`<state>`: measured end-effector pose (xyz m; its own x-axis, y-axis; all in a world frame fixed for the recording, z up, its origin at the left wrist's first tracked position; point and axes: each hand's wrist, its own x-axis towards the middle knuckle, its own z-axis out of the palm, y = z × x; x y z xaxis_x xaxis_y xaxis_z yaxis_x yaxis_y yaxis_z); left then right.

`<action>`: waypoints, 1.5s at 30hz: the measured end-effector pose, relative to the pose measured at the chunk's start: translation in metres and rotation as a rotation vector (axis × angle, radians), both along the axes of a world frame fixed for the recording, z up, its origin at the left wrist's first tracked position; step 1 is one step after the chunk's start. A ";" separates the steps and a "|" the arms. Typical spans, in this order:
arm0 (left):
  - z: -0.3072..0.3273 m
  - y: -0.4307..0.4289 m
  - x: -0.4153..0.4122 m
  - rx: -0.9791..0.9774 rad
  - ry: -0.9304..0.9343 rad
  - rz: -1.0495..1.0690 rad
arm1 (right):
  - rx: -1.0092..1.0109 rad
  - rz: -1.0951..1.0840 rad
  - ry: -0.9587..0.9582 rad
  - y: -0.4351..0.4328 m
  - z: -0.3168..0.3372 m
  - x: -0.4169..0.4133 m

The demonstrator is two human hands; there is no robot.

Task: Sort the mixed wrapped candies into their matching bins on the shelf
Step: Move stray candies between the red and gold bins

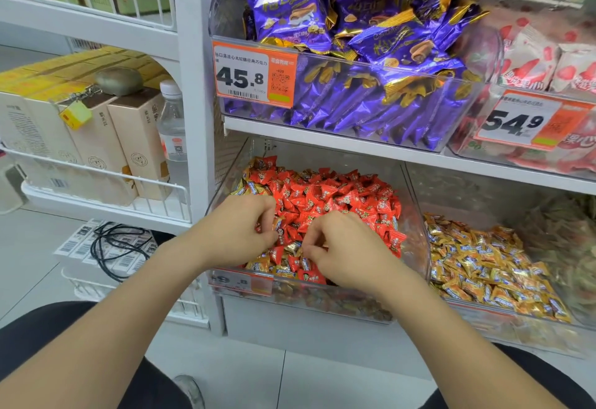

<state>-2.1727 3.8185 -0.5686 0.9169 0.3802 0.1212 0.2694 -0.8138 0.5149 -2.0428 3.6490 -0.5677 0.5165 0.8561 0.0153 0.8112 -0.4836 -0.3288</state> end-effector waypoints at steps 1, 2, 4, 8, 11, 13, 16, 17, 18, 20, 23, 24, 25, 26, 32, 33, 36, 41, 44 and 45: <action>0.001 -0.001 0.000 -0.030 -0.022 0.020 | -0.003 0.015 0.022 -0.002 0.001 0.001; 0.002 -0.003 0.001 -0.070 -0.036 0.041 | -0.002 0.021 0.031 -0.003 0.001 0.000; 0.003 -0.005 0.003 -0.175 -0.053 0.094 | 0.015 0.001 0.013 -0.002 -0.001 -0.005; 0.002 -0.007 0.008 -0.440 -0.099 0.194 | 0.027 -0.049 0.009 0.006 -0.011 -0.010; 0.005 -0.012 0.009 -0.609 -0.093 0.202 | 0.110 -0.109 0.155 0.008 -0.011 -0.004; 0.006 -0.016 0.010 -0.689 -0.053 0.172 | 0.240 -0.138 0.296 0.007 -0.003 0.000; 0.006 -0.018 0.008 -0.762 0.043 0.162 | 0.420 -0.157 0.434 0.005 0.010 0.004; 0.006 -0.019 0.008 -0.771 0.068 0.167 | 0.429 -0.160 0.442 0.003 0.012 0.006; 0.007 -0.020 0.009 -0.763 0.092 0.173 | 0.426 -0.168 0.443 0.002 0.013 0.008; 0.010 -0.022 0.010 -0.693 0.125 0.172 | 0.424 -0.193 0.438 0.000 0.015 0.011; 0.006 -0.021 0.011 -0.402 0.143 0.032 | 0.431 -0.181 0.480 -0.005 0.020 0.012; 0.004 -0.019 0.011 -0.329 0.148 -0.029 | 0.419 -0.156 0.509 -0.007 0.022 0.013; 0.000 -0.017 0.010 -0.293 0.168 -0.081 | 0.397 -0.122 0.527 -0.009 0.022 0.014; -0.004 -0.013 0.010 -0.253 0.201 -0.114 | 0.374 -0.083 0.528 -0.010 0.023 0.016; -0.012 -0.008 0.016 -0.084 0.326 -0.187 | 0.015 0.196 0.219 -0.026 0.022 0.025; -0.010 -0.007 0.017 -0.092 0.335 -0.186 | -0.058 0.238 0.161 -0.029 0.020 0.027; -0.007 -0.008 0.019 -0.075 0.359 -0.189 | -0.215 0.277 0.005 -0.029 0.010 0.030; -0.010 -0.012 0.027 0.015 0.383 -0.180 | -0.264 0.325 -0.063 -0.022 0.009 0.025; -0.008 -0.007 0.022 -0.019 0.356 -0.181 | -0.244 0.316 -0.057 -0.021 0.006 0.024; -0.006 -0.005 0.019 -0.034 0.335 -0.166 | -0.218 0.296 -0.044 -0.021 0.006 0.025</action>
